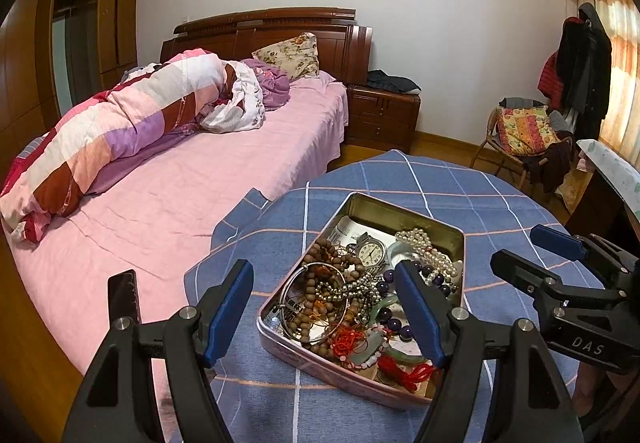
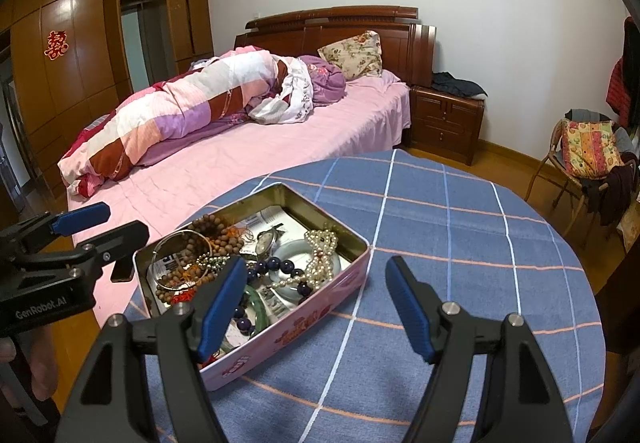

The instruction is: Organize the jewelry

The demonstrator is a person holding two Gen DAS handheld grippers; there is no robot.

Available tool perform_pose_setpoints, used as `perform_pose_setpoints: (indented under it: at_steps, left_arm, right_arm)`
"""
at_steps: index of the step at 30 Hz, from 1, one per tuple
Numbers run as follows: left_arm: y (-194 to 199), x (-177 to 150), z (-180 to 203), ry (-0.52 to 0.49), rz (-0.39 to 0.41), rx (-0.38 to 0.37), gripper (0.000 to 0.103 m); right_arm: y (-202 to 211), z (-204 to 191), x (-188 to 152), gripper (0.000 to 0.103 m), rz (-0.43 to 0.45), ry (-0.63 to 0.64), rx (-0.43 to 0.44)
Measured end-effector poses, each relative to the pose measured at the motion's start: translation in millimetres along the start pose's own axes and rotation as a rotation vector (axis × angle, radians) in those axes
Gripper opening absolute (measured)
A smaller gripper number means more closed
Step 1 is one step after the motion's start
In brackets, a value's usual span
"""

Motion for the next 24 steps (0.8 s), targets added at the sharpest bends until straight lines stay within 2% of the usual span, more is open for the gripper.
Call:
perform_pose_setpoints:
  at_steps: [24]
  left_arm:
    - [-4.1, -1.4, -1.6, -0.002, -0.019, -0.008, 0.073]
  right_arm:
    - [-0.1, 2.5, -1.1, 0.075, -0.001, -0.001, -0.001]
Point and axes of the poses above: each gripper's, at about its wrist camera, not at the fingertips, and y roughly against the way its jaws point, z to its right, x to its top, the point moved 1 cm from there along -y, roughly the way its jaws point, and after that the axes turned 3 degrees about y, right-handed, at the moved point
